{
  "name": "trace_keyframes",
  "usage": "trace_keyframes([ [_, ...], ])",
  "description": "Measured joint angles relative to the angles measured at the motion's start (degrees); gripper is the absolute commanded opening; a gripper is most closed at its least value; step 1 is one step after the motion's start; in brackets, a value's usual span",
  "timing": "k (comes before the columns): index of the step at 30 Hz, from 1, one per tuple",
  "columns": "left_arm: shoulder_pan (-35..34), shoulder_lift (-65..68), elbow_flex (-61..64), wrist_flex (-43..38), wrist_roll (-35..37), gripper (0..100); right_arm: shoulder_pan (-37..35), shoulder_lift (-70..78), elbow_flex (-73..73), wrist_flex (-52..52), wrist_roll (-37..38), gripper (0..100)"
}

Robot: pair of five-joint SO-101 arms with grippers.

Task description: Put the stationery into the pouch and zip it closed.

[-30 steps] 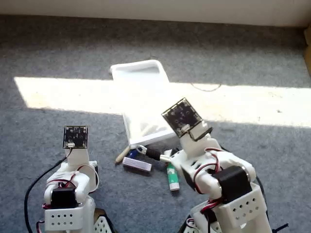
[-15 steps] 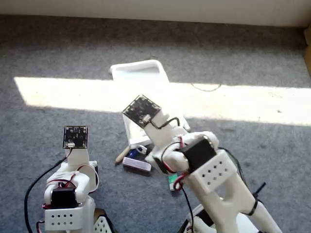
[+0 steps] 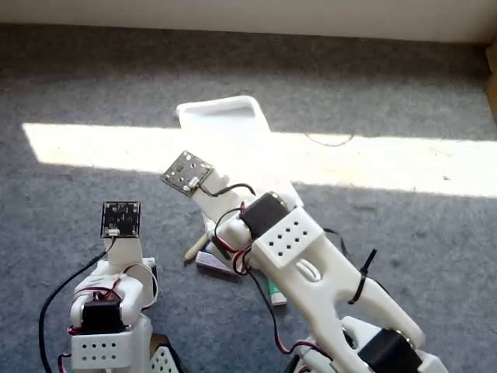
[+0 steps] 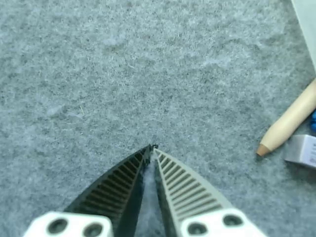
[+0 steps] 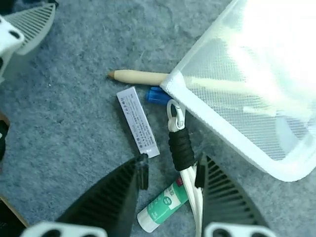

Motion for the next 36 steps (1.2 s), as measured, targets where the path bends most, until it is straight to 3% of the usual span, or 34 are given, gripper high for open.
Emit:
trace_keyframes([
  [12,0.0,0.0,0.0,0.0,0.0,1,0.0,8.7,-0.1,-0.4,3.2,15.6],
  [36,-0.5,0.0,0.0,0.0,0.0,1,3.9,9.0,4.5,-8.9,6.2,15.6],
])
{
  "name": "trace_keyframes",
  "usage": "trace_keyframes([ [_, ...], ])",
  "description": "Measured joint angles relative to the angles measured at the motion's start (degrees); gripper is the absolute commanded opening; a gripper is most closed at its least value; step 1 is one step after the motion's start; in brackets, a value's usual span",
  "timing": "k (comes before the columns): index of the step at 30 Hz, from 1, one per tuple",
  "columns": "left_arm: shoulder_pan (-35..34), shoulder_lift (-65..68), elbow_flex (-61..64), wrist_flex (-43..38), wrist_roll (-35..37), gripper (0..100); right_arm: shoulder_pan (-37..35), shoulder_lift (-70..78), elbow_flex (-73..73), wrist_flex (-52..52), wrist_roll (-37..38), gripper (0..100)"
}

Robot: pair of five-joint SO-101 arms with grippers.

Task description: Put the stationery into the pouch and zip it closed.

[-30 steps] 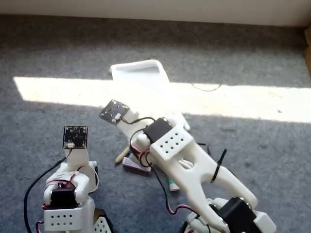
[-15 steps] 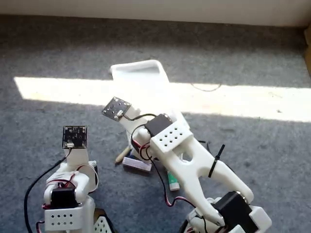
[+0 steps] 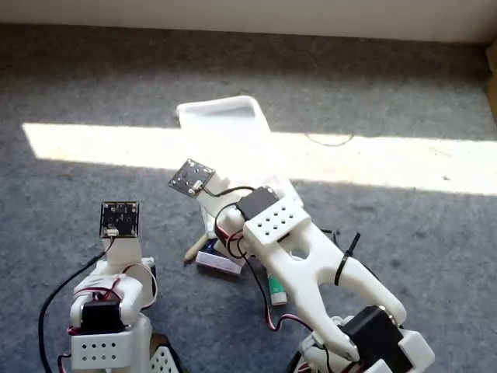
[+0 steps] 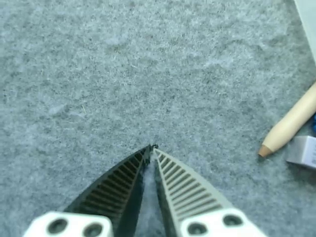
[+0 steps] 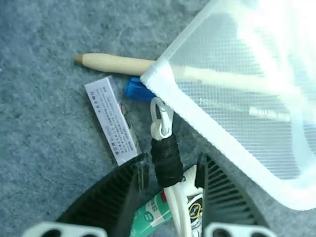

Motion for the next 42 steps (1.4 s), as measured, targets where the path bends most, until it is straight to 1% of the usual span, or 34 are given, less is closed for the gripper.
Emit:
trace_keyframes([
  [8,0.0,0.0,0.0,0.0,0.0,1,0.0,0.0,6.0,-4.2,0.0,15.6],
  [19,0.0,0.0,0.0,0.0,0.0,1,0.0,0.0,6.7,-6.7,0.0,15.6],
  [42,0.0,0.0,0.0,0.0,0.0,1,0.2,0.1,8.3,-6.8,0.4,15.5],
])
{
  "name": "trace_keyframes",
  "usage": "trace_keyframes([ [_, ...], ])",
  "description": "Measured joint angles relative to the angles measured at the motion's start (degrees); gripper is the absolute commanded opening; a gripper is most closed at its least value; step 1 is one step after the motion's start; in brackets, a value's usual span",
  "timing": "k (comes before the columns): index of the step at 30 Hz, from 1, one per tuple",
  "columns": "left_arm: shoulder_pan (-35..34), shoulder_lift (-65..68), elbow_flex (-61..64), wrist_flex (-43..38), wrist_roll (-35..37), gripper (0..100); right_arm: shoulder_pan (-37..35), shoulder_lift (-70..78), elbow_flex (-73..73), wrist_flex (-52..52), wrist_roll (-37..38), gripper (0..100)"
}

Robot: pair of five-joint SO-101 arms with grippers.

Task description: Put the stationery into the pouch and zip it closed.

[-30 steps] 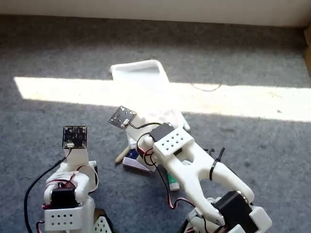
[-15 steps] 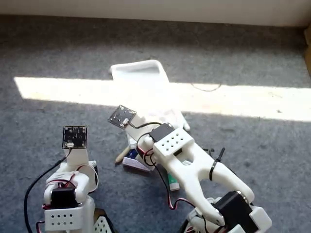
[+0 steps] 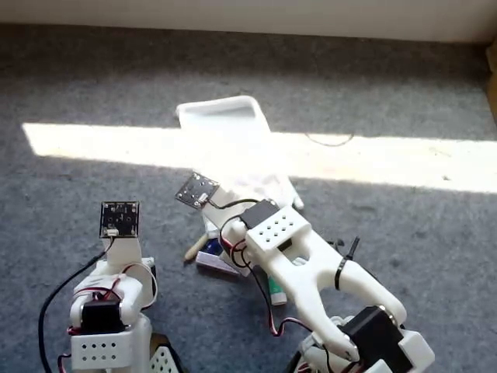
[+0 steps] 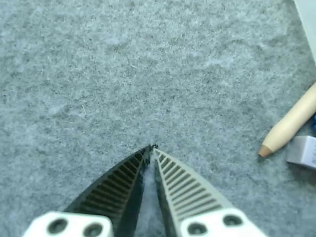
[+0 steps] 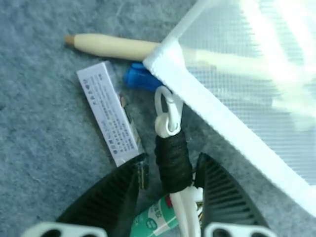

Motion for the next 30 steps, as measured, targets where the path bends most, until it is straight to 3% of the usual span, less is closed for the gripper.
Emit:
trace_keyframes([
  [7,0.0,0.0,0.0,0.0,0.0,1,0.0,0.0,0.1,0.0,0.0,15.2],
  [12,0.0,0.0,0.0,0.0,0.0,1,0.0,0.0,0.1,0.0,0.0,9.7],
  [30,0.0,0.0,0.0,0.0,0.0,1,0.0,4.6,-0.1,-0.4,0.0,9.9],
])
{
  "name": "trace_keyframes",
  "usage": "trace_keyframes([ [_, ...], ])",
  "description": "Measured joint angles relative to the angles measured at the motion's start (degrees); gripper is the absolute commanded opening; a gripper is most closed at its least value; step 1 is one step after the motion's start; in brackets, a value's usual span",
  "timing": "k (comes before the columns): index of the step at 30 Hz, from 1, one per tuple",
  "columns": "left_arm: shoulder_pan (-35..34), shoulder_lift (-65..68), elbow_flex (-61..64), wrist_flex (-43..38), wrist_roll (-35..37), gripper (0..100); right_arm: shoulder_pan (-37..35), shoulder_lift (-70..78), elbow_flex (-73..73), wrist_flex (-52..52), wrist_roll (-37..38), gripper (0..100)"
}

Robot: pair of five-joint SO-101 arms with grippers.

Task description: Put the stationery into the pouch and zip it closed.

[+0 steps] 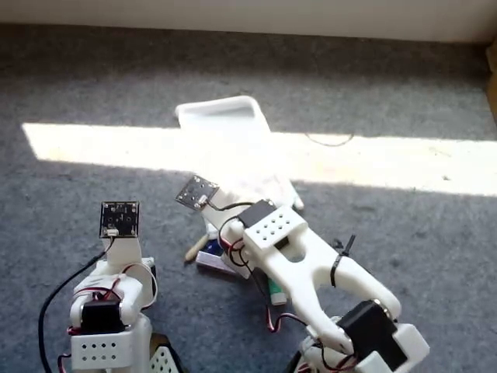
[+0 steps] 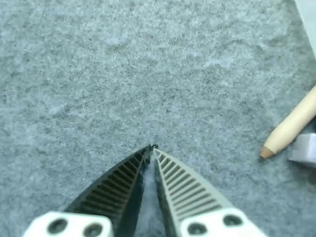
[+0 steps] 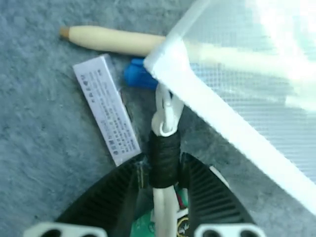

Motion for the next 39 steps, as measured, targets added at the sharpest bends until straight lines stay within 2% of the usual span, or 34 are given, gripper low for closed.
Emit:
trace_keyframes([
  [10,0.0,0.0,0.0,0.0,0.0,1,0.4,4.7,-0.4,-0.2,0.0,10.3],
  [15,0.0,0.0,0.0,0.0,0.0,1,0.2,4.7,-0.4,0.0,0.0,16.9],
  [29,0.0,0.0,0.0,0.0,0.0,1,0.4,4.6,-0.4,-0.2,0.1,2.6],
  [35,0.0,0.0,0.0,0.0,0.0,1,0.4,3.8,-0.4,-0.2,0.1,2.2],
  [39,0.0,0.0,0.0,0.0,0.0,1,0.4,-2.8,-0.2,0.4,0.1,2.2],
])
